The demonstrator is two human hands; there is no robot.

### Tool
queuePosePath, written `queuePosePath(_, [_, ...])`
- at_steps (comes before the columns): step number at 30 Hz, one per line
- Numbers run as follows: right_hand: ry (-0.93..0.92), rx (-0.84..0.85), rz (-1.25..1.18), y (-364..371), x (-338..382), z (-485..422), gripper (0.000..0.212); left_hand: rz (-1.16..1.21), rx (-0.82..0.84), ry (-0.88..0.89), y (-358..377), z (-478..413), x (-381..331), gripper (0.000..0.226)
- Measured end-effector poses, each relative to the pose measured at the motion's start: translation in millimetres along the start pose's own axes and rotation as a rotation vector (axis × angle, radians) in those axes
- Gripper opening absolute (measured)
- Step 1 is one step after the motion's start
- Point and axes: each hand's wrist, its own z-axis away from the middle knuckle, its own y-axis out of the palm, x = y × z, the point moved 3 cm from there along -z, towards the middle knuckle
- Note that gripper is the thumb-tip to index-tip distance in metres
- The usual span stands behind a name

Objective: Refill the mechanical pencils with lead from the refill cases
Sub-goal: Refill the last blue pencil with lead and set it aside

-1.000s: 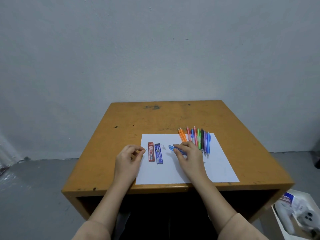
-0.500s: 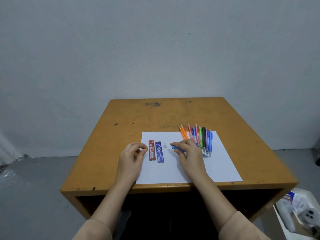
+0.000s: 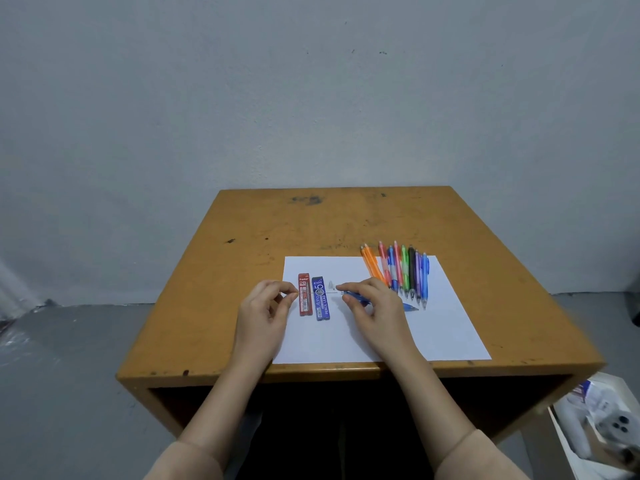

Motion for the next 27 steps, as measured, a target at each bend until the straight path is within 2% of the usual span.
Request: queuePosePath(27, [-0.054, 0.026, 0.024, 0.4, 3.3, 1.3, 0.019, -0.020, 0.024, 0.056, 1.4, 0.0, 0.5, 0.010])
